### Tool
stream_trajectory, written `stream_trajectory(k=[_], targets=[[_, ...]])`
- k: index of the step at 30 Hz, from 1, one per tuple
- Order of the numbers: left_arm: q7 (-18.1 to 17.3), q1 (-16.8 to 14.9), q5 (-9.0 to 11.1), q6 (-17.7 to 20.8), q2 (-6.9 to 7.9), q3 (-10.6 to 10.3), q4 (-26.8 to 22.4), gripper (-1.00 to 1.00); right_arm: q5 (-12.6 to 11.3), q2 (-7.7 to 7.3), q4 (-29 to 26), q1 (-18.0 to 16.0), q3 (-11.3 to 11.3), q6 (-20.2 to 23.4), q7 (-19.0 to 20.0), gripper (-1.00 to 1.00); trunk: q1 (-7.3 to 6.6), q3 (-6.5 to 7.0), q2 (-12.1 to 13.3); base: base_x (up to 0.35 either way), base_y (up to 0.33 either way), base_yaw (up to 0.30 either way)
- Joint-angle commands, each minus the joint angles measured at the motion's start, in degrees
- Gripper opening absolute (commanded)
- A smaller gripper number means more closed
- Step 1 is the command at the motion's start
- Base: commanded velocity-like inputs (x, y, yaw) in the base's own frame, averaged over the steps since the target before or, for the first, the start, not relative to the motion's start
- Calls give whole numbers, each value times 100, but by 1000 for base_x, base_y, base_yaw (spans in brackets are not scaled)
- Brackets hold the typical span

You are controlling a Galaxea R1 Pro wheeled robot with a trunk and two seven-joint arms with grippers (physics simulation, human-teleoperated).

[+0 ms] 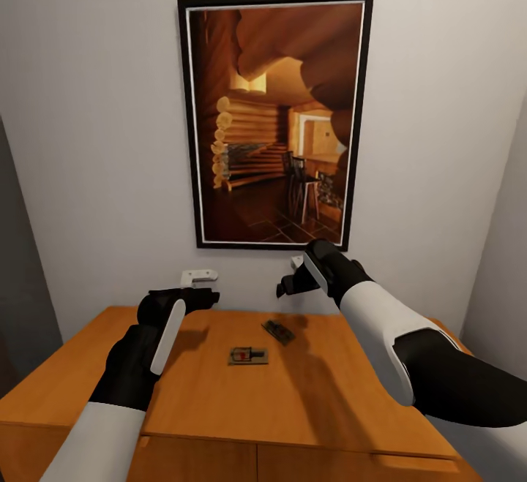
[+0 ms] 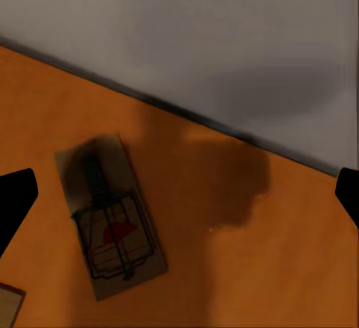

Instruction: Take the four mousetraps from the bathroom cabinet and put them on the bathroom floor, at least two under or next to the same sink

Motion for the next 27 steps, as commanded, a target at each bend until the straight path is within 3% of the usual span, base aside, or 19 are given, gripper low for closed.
stream_trajectory(k=[1, 27], targets=[[56, -5, 60, 19, 0, -4, -5, 100, 12, 0, -3, -5, 13, 37, 16, 100, 2, -8, -4, 123, 0, 0], [54, -5, 67, 26, 11, 4, 6, 100, -85, 0, 233, 50, -3, -21, 42, 100, 2, -8, -4, 16, 0, 0]])
